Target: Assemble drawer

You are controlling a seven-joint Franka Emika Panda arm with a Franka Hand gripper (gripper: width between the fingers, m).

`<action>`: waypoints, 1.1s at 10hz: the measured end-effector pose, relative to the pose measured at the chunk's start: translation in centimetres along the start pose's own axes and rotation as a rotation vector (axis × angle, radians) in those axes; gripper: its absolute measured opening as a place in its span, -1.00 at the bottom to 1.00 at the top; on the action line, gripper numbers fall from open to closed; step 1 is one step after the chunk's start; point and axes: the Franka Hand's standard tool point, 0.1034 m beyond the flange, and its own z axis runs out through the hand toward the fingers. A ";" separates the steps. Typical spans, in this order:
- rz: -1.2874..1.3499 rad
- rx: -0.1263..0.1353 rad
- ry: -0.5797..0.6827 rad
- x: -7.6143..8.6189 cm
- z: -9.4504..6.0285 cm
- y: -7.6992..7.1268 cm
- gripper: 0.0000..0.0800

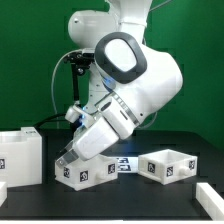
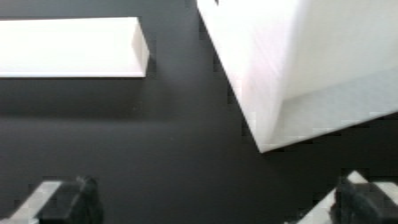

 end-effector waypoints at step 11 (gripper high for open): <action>-0.023 0.078 0.000 -1.8 4.0 -1.5 0.62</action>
Offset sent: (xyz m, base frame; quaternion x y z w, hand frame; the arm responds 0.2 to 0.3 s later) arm 0.0000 0.0000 0.0000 0.0000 0.0000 0.0000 1.0000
